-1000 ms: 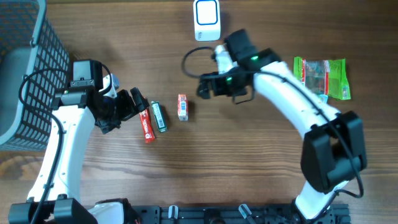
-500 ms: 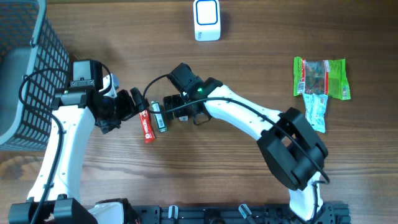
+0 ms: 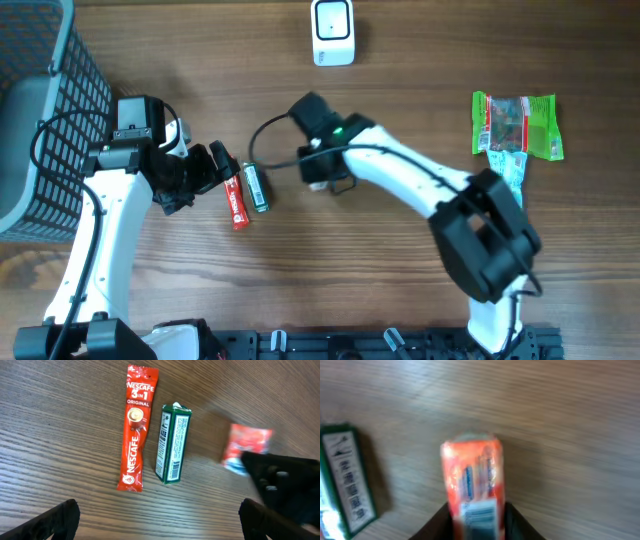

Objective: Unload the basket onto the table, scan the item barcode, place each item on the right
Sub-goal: 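Reach the right gripper to the red tissue pack and grasp it, then drag the tissue pack rightward and regrip it with the right gripper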

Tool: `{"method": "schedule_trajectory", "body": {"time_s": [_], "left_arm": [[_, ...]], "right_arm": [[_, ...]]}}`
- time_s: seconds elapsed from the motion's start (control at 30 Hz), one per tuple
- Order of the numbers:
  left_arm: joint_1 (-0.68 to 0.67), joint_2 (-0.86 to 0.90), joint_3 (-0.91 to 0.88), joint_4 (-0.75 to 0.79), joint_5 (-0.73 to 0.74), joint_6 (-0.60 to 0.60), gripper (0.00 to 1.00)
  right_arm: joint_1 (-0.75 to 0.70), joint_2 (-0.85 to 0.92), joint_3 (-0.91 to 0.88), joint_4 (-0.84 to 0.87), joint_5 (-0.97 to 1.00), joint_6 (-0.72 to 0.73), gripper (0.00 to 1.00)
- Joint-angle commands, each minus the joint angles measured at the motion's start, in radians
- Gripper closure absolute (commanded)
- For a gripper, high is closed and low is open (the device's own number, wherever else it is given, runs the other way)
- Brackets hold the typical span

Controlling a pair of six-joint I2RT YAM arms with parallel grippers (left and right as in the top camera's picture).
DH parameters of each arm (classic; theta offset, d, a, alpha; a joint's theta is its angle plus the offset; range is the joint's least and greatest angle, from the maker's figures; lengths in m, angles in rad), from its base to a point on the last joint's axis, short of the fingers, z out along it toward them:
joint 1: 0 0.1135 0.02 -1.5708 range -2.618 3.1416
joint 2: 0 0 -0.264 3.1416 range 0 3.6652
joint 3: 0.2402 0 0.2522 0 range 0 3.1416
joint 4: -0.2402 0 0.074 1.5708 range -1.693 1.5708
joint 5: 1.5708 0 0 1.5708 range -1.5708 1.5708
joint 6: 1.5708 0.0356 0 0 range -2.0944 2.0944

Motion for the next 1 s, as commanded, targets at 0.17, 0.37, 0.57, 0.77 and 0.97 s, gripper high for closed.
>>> {"method": "schedule_trajectory", "body": {"time_s": [0.17,0.37,0.57,0.77,0.97], "left_arm": [[-0.003,-0.011,-0.003,0.0,0.008,0.002,0.0],[-0.003,-0.011,-0.003,0.0,0.008,0.002,0.0],[-0.003,-0.011,-0.003,0.0,0.008,0.002,0.0],[-0.003,-0.011,-0.003,0.0,0.008,0.002,0.0],[-0.003,-0.011,-0.003,0.0,0.008,0.002,0.0]], "right_arm": [[-0.146,-0.103,0.006,-0.25,0.354,-0.111,0.66],[-0.147,-0.103,-0.001,-0.24,0.35,-0.111,0.36],[-0.146,-0.098,-0.002,-0.242,0.27,-0.111,0.49],[-0.111,-0.093,-0.121,-0.169,0.351,-0.111,0.34],[-0.113,-0.093,-0.153,-0.072,0.34,-0.142,0.02]]}}
